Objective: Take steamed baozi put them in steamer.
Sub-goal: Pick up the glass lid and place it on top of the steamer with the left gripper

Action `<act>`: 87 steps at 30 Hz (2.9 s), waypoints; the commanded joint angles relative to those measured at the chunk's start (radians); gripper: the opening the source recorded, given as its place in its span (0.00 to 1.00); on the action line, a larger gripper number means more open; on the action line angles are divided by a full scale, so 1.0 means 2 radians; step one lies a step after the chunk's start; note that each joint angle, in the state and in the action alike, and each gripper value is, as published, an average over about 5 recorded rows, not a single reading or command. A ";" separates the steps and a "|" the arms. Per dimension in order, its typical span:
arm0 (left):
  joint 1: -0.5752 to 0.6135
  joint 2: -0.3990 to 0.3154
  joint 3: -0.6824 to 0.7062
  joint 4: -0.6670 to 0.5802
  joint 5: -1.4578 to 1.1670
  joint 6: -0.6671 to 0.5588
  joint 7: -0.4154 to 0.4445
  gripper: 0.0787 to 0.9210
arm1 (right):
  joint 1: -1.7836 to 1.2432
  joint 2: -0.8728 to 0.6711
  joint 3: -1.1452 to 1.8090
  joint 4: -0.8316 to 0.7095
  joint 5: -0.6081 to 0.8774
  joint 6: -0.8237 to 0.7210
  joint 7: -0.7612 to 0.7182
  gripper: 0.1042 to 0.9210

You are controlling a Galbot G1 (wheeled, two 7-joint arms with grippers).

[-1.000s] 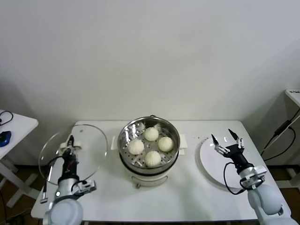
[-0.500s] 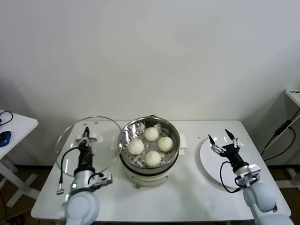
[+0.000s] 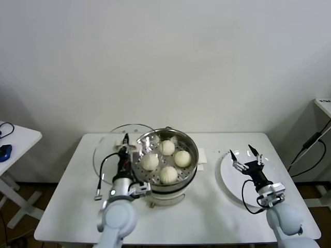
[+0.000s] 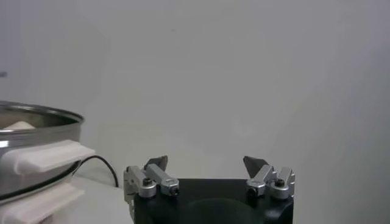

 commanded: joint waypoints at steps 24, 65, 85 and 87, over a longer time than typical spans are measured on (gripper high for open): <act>-0.073 -0.017 0.154 0.030 0.007 0.117 0.072 0.09 | 0.008 0.019 0.013 -0.026 -0.012 0.009 -0.009 0.88; -0.113 -0.034 0.177 0.085 0.064 0.160 0.125 0.09 | 0.011 0.029 0.029 -0.043 -0.013 0.016 -0.020 0.88; -0.111 -0.040 0.173 0.099 0.065 0.154 0.117 0.09 | 0.010 0.034 0.033 -0.043 -0.013 0.017 -0.023 0.88; -0.111 -0.041 0.170 0.099 0.063 0.153 0.116 0.09 | 0.010 0.034 0.033 -0.043 -0.013 0.017 -0.023 0.88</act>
